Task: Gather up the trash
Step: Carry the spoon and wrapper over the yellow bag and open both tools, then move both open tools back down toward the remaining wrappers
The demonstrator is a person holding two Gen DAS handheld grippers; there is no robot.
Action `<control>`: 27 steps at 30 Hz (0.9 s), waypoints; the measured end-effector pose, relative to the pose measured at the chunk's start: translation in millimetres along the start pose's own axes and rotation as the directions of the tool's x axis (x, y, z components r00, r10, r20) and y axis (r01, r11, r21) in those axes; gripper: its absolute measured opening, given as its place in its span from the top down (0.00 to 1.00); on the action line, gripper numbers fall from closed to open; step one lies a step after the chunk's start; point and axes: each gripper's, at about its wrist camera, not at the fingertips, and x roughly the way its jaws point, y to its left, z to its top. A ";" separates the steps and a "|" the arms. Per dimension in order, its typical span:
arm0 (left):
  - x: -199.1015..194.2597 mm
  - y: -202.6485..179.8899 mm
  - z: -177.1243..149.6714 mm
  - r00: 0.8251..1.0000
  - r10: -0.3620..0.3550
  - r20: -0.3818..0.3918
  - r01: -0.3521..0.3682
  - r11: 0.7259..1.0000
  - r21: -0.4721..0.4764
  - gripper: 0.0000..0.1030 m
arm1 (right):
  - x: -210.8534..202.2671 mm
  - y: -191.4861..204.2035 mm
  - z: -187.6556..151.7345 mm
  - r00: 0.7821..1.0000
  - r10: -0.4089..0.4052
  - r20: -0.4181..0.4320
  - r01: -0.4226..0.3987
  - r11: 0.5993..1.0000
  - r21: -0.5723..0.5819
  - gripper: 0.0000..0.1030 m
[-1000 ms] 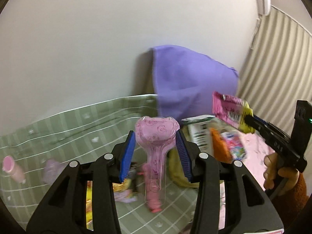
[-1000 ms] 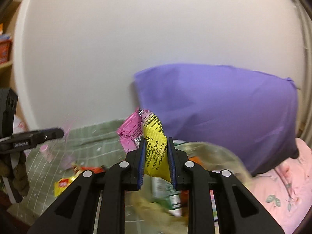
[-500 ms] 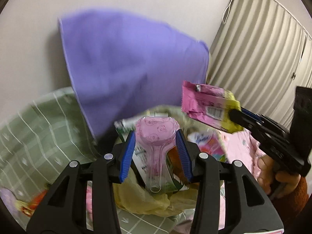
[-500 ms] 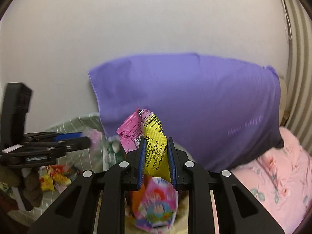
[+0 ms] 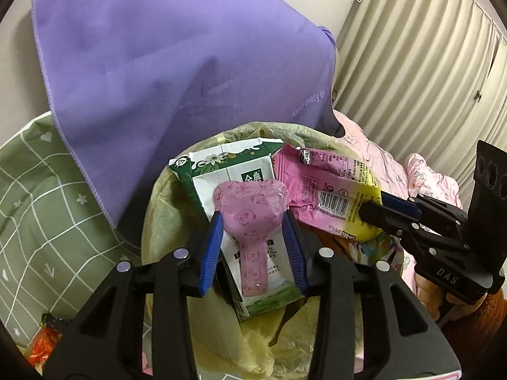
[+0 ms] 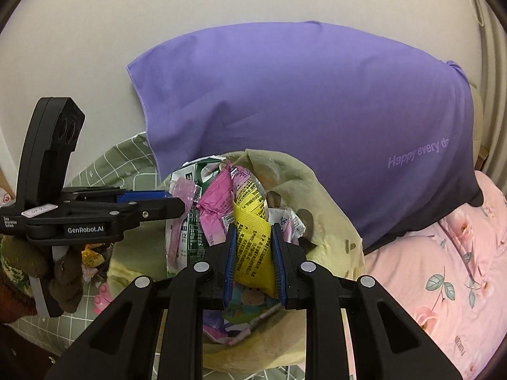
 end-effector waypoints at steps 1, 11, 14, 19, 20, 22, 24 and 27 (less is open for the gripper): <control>2.2 1.0 0.1 1.000 -0.006 -0.003 0.006 1.000 -0.003 0.65 | 1.4 0.3 -0.1 1.000 -0.003 -0.005 0.003 1.000 -0.006 0.80; 11.1 0.6 -5.8 0.999 -0.028 -0.037 0.027 0.999 -0.021 0.64 | 8.1 6.5 1.5 0.998 -0.016 -0.053 0.012 0.997 -0.071 0.80; 6.5 4.2 -9.8 0.999 -0.039 -0.039 0.038 0.999 -0.032 0.64 | 4.3 6.4 -0.8 0.998 -0.023 -0.056 0.019 0.997 -0.072 0.80; -4.0 9.3 -17.6 0.999 -0.032 -0.042 0.029 0.998 -0.053 0.64 | -3.2 5.2 -3.6 0.999 -0.020 -0.047 0.018 0.999 -0.043 0.75; -9.2 10.5 -19.6 0.999 -0.039 -0.034 0.037 0.997 -0.065 0.64 | -4.4 6.0 -4.2 0.999 -0.022 -0.048 0.020 0.999 -0.040 0.74; -20.9 11.8 -22.0 0.999 -0.044 -0.010 0.044 0.996 -0.077 0.62 | -7.7 8.1 -5.5 0.999 -0.020 -0.045 0.018 0.999 -0.041 0.69; -32.4 11.8 -25.7 0.999 -0.036 0.007 0.036 0.997 -0.072 0.59 | -12.7 12.0 -6.6 0.999 -0.024 -0.033 0.022 0.999 -0.043 0.68; -49.7 9.9 -29.0 0.999 -0.021 0.033 0.024 0.998 -0.065 0.55 | -20.4 17.1 -6.5 0.999 -0.038 -0.012 0.037 0.998 -0.050 0.68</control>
